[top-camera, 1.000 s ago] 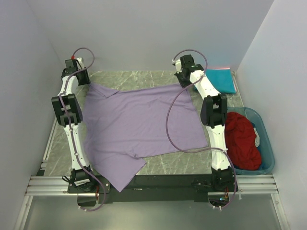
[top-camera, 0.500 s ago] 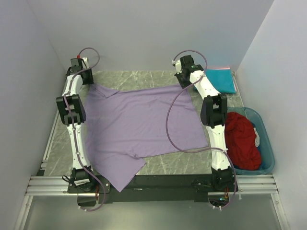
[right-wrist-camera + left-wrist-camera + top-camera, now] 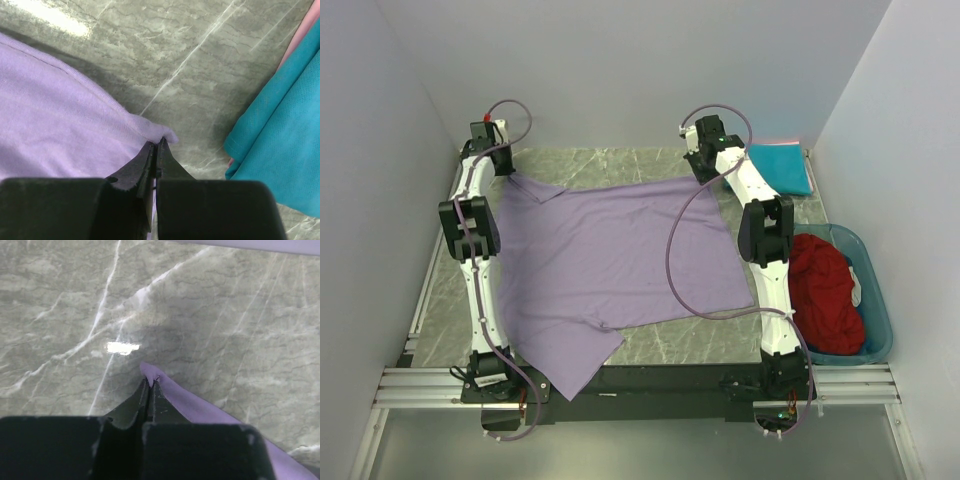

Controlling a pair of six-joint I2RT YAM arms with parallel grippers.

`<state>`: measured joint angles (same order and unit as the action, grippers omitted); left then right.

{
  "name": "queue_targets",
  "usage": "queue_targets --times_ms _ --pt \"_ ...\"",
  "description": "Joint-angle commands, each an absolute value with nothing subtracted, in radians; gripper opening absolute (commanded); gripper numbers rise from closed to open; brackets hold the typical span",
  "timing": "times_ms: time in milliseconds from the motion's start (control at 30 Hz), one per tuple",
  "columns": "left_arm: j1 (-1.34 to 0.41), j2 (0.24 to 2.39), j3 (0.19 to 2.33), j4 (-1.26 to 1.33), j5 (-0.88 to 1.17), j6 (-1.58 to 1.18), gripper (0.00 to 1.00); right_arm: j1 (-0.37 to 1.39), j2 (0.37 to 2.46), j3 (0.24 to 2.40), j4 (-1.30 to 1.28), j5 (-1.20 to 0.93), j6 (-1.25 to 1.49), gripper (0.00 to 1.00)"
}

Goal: Fold and stack the t-shirts
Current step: Fold the tshirt

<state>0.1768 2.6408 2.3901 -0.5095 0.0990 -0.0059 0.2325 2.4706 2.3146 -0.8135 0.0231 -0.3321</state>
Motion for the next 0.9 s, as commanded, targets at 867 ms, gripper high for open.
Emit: queue_targets --times_ms 867 --pt "0.221 1.951 1.89 -0.577 0.204 0.008 0.0 0.206 2.241 2.215 -0.768 0.003 -0.429 0.0"
